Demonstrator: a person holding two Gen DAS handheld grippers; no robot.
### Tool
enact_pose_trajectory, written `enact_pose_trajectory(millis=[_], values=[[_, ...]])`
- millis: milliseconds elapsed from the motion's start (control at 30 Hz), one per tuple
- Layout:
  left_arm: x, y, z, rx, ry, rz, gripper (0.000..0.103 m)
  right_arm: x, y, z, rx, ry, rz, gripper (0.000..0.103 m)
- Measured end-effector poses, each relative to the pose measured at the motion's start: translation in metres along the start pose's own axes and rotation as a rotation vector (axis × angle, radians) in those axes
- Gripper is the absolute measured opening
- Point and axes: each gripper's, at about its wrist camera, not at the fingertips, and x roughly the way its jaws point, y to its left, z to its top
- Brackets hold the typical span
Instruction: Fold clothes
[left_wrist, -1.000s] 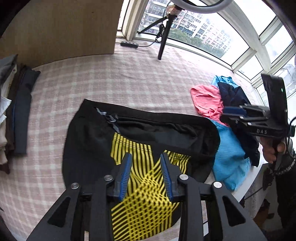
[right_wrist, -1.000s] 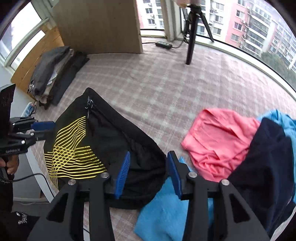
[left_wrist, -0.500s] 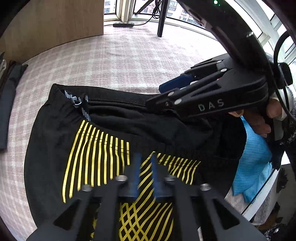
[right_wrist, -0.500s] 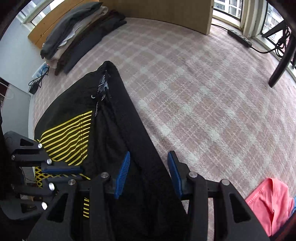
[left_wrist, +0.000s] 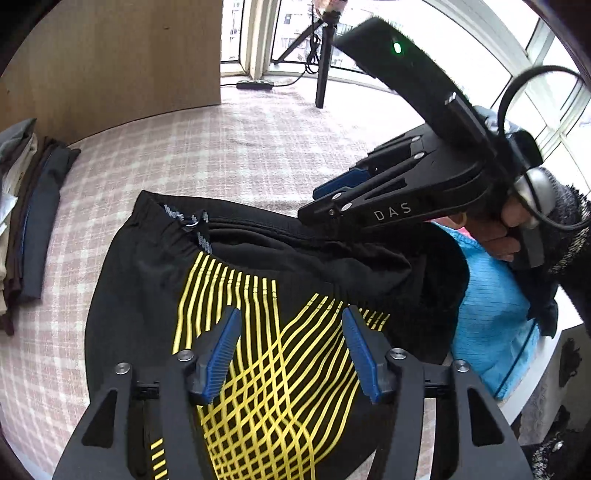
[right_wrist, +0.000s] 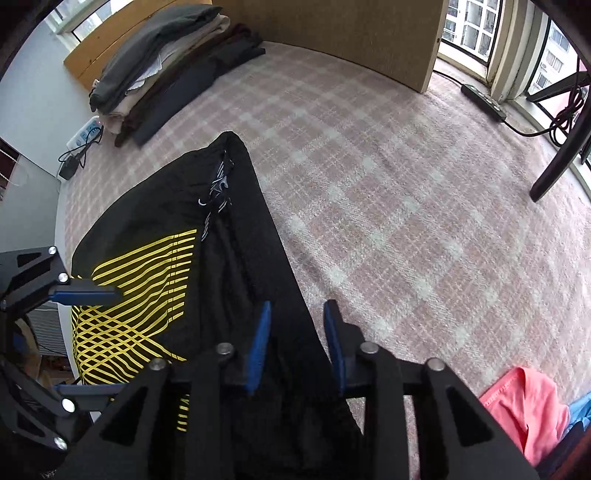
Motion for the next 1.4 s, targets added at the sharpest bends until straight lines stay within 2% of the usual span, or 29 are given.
enact_pose_trajectory(millis=[67,133,167,200,233,300,367,433,533,667,800,833,867,967,1033,1100,1167,1233,1333,1400], values=[[0.018,-0.005,0.005,0.030,0.037,0.024,0.053,0.008,0.000,0.001,-0.011,0.012,0.001,0.039],[0.032,-0.007,0.005,0.046,0.052,0.038,0.034,0.016,0.000,0.003,-0.017,0.025,0.008,0.039],[0.033,-0.005,0.005,0.044,0.049,0.039,0.019,0.018,0.001,0.004,-0.023,0.021,0.015,0.039],[0.027,-0.001,0.004,0.028,0.035,0.022,0.010,0.020,0.002,0.005,-0.028,0.017,0.023,0.039],[0.020,0.004,0.002,0.009,0.017,0.000,0.010,0.021,0.003,0.005,-0.034,0.012,0.030,0.038],[-0.005,0.016,-0.005,-0.041,-0.031,-0.041,0.008,0.021,0.010,0.005,-0.055,-0.002,0.043,0.017],[-0.036,0.025,-0.017,-0.058,-0.085,-0.055,0.008,0.014,0.016,0.003,-0.055,-0.029,0.045,0.007],[-0.071,0.033,-0.033,-0.068,-0.151,-0.045,0.007,0.001,0.018,0.000,-0.037,-0.068,0.040,0.005],[-0.118,0.051,-0.057,-0.099,-0.228,-0.037,0.007,-0.032,0.010,-0.009,0.059,-0.156,-0.036,0.004],[-0.164,0.082,-0.087,-0.177,-0.304,0.022,0.006,-0.076,0.000,-0.023,0.187,-0.272,-0.138,0.004],[-0.205,0.118,-0.101,-0.263,-0.375,0.030,0.005,-0.119,-0.010,-0.036,0.312,-0.385,-0.234,0.003],[-0.213,0.126,-0.100,-0.273,-0.395,0.022,0.005,-0.131,-0.008,-0.040,0.320,-0.398,-0.216,0.003],[-0.221,0.133,-0.099,-0.280,-0.415,0.011,0.005,-0.142,-0.006,-0.043,0.326,-0.409,-0.204,0.003],[-0.233,0.155,-0.078,-0.245,-0.451,0.011,0.005,-0.164,0.003,-0.039,0.309,-0.419,-0.279,0.003],[-0.241,0.161,-0.051,-0.203,-0.467,-0.003,0.005,-0.177,0.003,-0.026,0.324,-0.420,-0.395,0.000],[-0.249,0.167,-0.022,-0.158,-0.482,-0.019,0.005,-0.205,-0.002,-0.008,0.354,-0.471,-0.518,0.000],[-0.257,0.172,0.007,-0.113,-0.498,-0.035,0.005,-0.246,-0.012,0.011,0.407,-0.523,-0.463,0.000],[-0.265,0.177,0.036,-0.069,-0.514,-0.051,0.005,-0.279,-0.012,0.024,0.398,-0.535,-0.429,0.000],[-0.277,0.186,0.080,-0.001,-0.537,-0.075,0.005,-0.277,0.003,0.022,0.383,-0.524,-0.384,0.001],[-0.276,0.184,0.066,0.049,-0.529,-0.050,0.005,-0.267,0.013,0.016,0.385,-0.522,-0.345,0.001]])
